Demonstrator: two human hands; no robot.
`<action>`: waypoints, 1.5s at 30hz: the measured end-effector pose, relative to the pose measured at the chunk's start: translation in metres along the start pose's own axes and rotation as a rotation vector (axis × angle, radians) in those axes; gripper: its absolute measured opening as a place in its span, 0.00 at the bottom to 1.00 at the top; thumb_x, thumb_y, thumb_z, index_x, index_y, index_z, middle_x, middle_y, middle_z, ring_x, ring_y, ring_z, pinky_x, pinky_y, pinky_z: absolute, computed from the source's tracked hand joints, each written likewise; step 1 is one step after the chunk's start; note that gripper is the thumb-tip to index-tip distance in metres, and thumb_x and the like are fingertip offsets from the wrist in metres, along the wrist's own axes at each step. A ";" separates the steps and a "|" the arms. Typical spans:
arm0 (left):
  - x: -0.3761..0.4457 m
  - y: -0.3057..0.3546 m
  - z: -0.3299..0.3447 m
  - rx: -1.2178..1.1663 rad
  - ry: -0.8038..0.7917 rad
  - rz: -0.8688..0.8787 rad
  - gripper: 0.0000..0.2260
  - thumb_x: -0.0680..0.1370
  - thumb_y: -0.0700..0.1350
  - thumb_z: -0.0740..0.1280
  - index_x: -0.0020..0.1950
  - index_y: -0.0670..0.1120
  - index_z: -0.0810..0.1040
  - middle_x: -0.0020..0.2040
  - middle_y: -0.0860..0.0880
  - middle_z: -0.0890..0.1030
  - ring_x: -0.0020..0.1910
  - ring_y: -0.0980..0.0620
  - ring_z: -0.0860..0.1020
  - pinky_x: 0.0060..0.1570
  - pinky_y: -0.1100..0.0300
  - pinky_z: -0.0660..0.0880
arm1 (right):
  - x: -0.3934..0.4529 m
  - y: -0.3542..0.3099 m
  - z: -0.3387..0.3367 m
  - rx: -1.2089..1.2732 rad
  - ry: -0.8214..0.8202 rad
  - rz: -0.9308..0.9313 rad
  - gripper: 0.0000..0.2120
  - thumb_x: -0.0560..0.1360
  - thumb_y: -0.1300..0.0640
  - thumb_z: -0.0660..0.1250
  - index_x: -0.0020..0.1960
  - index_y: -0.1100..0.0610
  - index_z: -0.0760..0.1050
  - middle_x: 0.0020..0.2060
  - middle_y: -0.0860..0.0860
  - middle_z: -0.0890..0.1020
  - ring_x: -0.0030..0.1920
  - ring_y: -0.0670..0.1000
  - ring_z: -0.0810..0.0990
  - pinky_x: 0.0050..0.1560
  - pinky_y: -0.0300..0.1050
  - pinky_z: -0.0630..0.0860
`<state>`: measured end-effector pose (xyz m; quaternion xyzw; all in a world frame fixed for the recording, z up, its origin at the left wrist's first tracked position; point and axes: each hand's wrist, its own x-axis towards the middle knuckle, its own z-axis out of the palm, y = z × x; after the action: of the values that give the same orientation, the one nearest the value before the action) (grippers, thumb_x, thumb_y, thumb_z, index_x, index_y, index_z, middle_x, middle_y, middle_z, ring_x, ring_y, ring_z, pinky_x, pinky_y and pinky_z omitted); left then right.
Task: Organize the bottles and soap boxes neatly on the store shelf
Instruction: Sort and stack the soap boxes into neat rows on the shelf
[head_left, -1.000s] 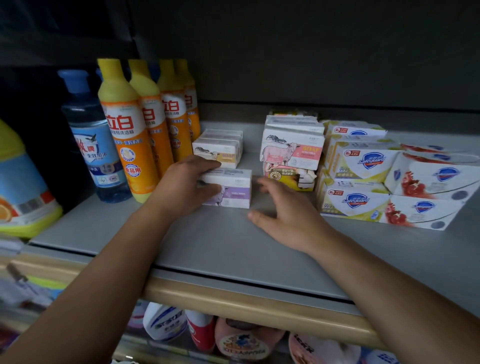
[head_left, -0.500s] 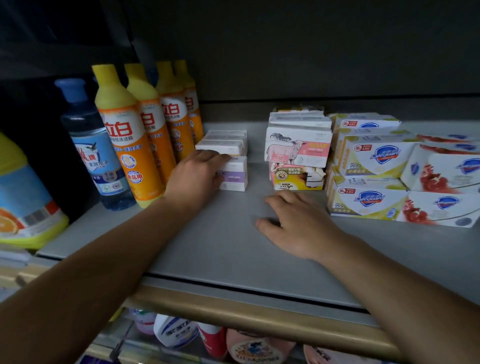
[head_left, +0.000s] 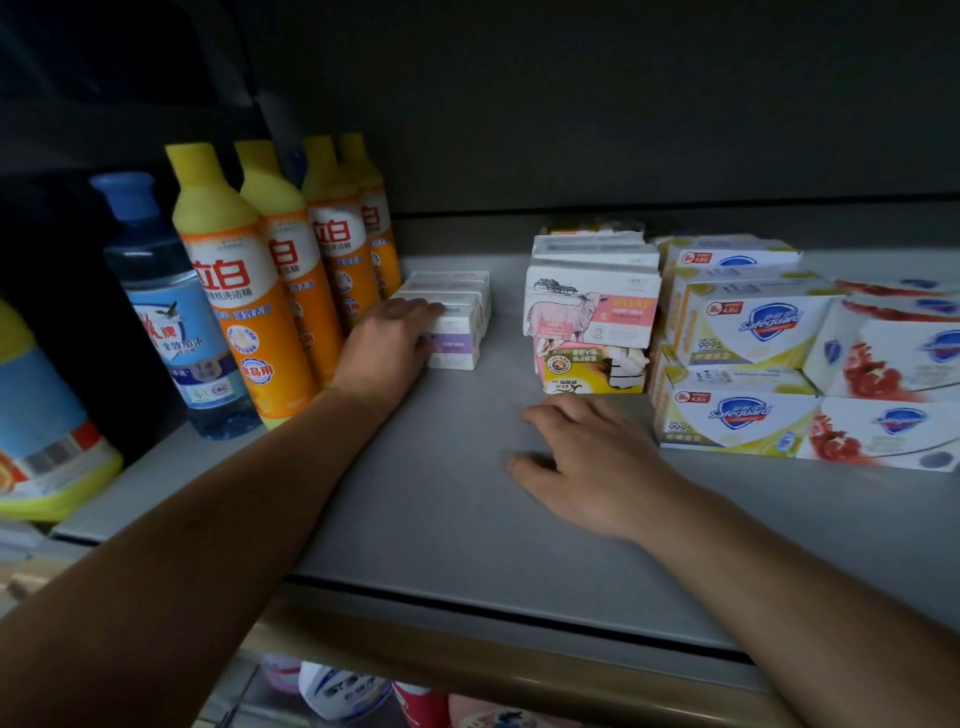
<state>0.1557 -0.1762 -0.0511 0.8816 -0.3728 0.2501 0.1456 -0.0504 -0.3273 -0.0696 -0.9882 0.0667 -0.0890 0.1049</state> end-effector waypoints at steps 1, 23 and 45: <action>0.000 0.001 -0.001 0.001 -0.016 -0.010 0.22 0.79 0.42 0.67 0.73 0.47 0.70 0.70 0.44 0.74 0.71 0.44 0.69 0.71 0.49 0.66 | 0.000 0.000 0.000 0.001 -0.001 0.002 0.29 0.77 0.36 0.54 0.74 0.49 0.63 0.70 0.46 0.66 0.70 0.53 0.61 0.69 0.47 0.60; -0.003 0.094 -0.046 -0.939 0.059 -0.413 0.14 0.73 0.51 0.75 0.48 0.42 0.78 0.43 0.47 0.83 0.44 0.46 0.84 0.41 0.50 0.83 | 0.000 0.003 -0.008 0.150 0.207 0.006 0.16 0.71 0.38 0.66 0.49 0.49 0.79 0.51 0.46 0.79 0.57 0.50 0.75 0.58 0.43 0.70; -0.065 0.063 -0.060 -1.523 -0.092 -0.524 0.13 0.75 0.57 0.69 0.53 0.51 0.82 0.39 0.47 0.83 0.33 0.49 0.80 0.34 0.55 0.78 | -0.006 0.000 -0.024 0.860 0.427 -0.042 0.22 0.70 0.51 0.73 0.63 0.43 0.74 0.55 0.44 0.81 0.55 0.47 0.81 0.57 0.48 0.78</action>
<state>0.0515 -0.1544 -0.0325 0.6086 -0.2277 -0.1515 0.7448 -0.0609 -0.3313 -0.0473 -0.8161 0.0238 -0.3115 0.4862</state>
